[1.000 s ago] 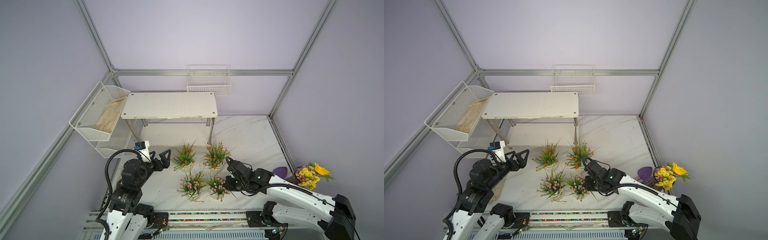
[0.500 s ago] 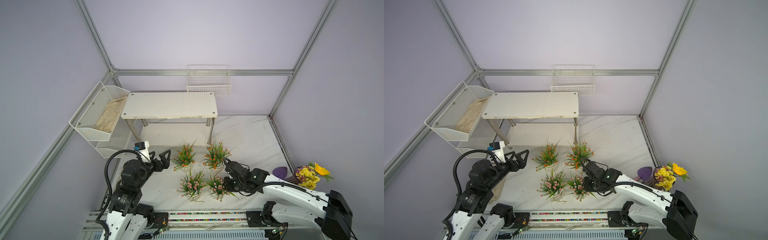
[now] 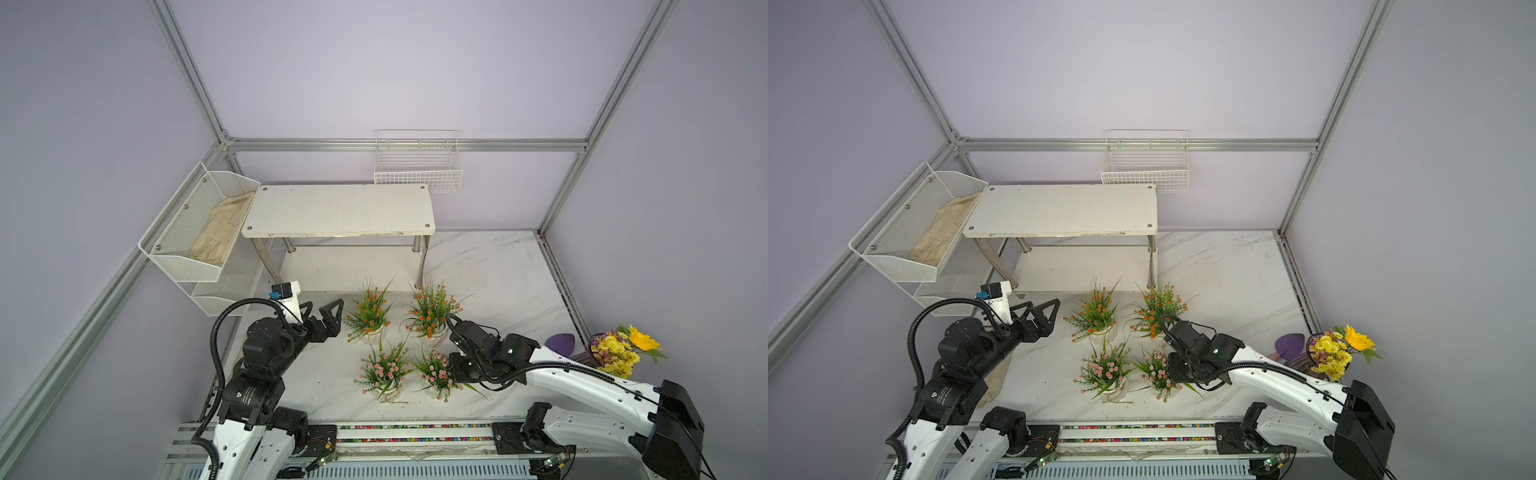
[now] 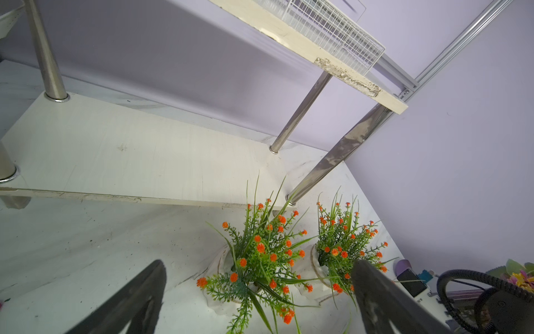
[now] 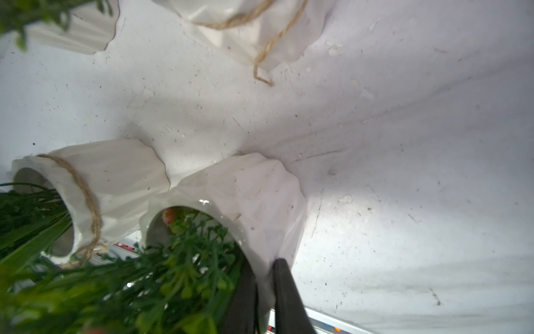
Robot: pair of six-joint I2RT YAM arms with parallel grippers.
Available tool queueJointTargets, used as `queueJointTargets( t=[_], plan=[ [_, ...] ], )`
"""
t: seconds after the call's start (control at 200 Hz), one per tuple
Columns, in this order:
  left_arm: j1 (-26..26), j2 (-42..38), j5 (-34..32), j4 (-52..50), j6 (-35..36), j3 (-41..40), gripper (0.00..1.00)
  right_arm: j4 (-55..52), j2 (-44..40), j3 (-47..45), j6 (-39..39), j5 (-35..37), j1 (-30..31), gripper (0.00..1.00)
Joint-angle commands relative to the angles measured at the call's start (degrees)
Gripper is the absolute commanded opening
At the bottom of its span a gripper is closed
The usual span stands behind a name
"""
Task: Place the baby's breath potted plants on the rack by color
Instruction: Pick up the baby's breath potted plant from the center of the board.
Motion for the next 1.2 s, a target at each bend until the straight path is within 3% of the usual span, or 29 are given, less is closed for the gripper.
queueJointTargets(
  t=[0.0,0.215,0.505,0.82,1.195],
  plan=[
    [-0.85,1.26,3.51,6.66,-0.75,1.32,1.0,-2.15,0.1,6.76,-1.8,1.14,0.06,0.05],
    [-5.86,6.67,7.59,15.23,3.11,3.87,1.0,-8.51,3.86,19.56,-6.74,-0.05,-2.3,0.04],
    [-17.98,13.37,9.14,17.16,17.05,8.95,1.0,-19.08,9.64,40.46,-15.0,-4.07,-10.13,0.03],
    [-34.66,23.39,-3.02,17.12,32.55,12.53,1.0,-25.84,14.5,54.98,-19.86,-7.32,-15.51,0.03],
    [-37.09,29.15,-1.35,22.94,33.74,14.7,1.0,-28.35,17.23,60.03,-21.78,-8.55,-16.42,0.03]
  ],
)
